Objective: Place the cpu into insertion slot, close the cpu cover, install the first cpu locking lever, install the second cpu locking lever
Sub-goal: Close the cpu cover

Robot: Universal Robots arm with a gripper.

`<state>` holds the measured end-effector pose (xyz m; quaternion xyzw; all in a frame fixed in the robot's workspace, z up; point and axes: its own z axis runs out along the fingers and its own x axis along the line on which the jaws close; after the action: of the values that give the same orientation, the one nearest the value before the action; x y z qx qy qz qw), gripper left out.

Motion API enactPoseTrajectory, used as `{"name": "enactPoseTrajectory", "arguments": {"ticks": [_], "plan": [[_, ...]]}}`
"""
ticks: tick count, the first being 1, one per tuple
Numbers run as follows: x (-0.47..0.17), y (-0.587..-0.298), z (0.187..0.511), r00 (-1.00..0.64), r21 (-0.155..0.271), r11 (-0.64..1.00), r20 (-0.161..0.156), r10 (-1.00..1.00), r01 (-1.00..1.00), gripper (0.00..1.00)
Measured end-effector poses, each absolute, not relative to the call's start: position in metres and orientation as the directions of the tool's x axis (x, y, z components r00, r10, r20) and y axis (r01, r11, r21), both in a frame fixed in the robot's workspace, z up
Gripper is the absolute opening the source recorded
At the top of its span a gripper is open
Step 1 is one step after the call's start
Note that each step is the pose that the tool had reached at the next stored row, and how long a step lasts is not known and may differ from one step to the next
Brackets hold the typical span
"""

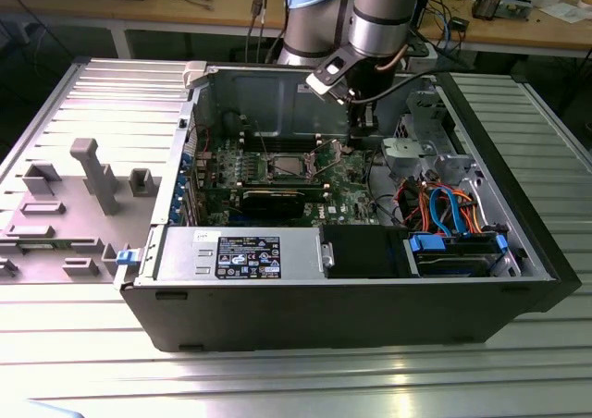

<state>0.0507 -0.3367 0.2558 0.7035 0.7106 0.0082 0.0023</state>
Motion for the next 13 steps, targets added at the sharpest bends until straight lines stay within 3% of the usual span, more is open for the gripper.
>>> {"name": "enactPoseTrajectory", "arguments": {"ticks": [13], "plan": [[0.0426, -0.3367, 0.2481, -0.017, 0.012, 0.017, 0.014, 1.0, 1.0, 0.11]]}}
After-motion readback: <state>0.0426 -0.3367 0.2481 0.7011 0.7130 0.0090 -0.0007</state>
